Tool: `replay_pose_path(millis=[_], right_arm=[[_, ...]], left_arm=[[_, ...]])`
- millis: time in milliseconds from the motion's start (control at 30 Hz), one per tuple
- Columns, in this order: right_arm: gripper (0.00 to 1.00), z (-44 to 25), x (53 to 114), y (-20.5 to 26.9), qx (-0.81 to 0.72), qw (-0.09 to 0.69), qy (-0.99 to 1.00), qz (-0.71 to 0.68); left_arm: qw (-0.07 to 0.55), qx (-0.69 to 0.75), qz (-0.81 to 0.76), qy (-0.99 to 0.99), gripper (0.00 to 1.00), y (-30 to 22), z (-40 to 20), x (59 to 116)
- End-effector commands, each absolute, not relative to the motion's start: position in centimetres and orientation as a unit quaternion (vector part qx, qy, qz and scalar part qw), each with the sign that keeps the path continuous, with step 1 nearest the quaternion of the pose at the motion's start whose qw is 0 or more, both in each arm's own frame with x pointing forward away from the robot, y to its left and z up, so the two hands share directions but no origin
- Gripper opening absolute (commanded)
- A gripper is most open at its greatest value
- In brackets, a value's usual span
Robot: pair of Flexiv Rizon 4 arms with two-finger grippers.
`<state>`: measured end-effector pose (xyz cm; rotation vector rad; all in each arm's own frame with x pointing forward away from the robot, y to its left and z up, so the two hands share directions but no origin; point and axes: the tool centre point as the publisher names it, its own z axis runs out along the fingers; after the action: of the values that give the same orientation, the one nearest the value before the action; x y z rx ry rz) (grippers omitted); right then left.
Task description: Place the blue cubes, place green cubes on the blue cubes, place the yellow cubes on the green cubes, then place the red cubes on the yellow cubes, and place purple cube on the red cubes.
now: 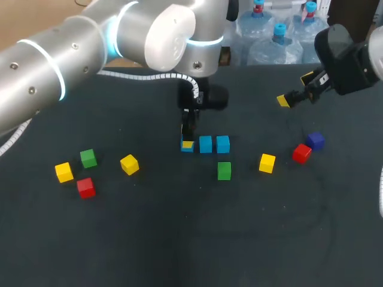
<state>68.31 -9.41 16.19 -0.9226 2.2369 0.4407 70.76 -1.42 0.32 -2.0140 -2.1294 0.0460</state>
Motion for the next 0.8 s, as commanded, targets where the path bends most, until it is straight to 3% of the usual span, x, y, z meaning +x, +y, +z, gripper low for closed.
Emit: replay_pose_path(millis=[33,100,300,800], right_arm=[[1.00,16.26,68.12,-9.40,-0.352,0.335,0.858,0.166],[1.00,16.26,68.12,-9.40,-0.352,0.335,0.858,0.166],[1.00,16.26,68.12,-9.40,-0.352,0.335,0.858,0.166],[1.00,16.26,68.12,-9.40,-0.352,0.335,0.858,0.166]], left_arm=[[0.103,-0.684,0.015,-0.722,0.00,-1.28,0.21,70.61],[0.104,-0.684,0.015,-0.722,0.07,-1.27,0.20,70.60],[0.102,-0.687,0.016,-0.719,0.00,-1.37,0.28,70.38],[0.104,-0.692,0.020,-0.714,0.00,-1.61,0.38,69.69]])
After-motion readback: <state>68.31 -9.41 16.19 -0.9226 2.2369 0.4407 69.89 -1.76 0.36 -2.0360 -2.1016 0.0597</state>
